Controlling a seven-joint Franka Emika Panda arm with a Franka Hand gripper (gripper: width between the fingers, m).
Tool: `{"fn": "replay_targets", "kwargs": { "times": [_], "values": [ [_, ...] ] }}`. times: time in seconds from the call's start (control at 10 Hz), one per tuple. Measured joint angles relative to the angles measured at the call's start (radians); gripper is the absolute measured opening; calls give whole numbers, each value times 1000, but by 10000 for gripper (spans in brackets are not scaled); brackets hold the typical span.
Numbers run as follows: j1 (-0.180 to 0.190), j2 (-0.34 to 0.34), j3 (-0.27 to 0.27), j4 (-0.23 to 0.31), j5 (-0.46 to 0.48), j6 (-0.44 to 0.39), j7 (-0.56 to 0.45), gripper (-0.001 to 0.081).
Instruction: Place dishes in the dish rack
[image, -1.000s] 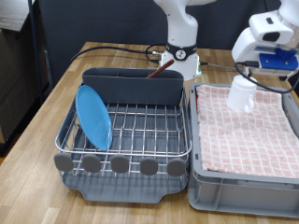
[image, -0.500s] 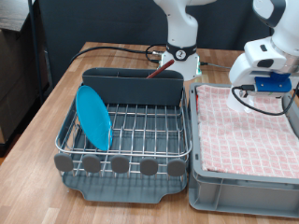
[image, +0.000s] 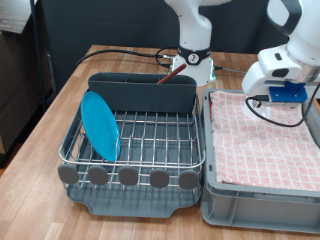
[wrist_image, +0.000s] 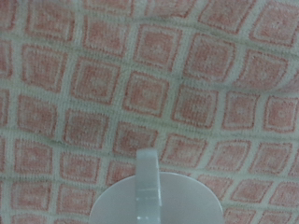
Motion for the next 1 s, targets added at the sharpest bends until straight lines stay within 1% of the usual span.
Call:
{"fn": "replay_targets", "kwargs": {
  "times": [0.7, 0.8, 0.9, 1.0],
  "values": [
    [0, 4, 1, -87, -10, 96, -50, 803],
    [0, 4, 2, -95, -10, 106, -50, 731],
    [0, 4, 2, -102, -10, 116, -50, 731],
    [0, 4, 2, -107, -10, 120, -50, 544]
  ]
}}
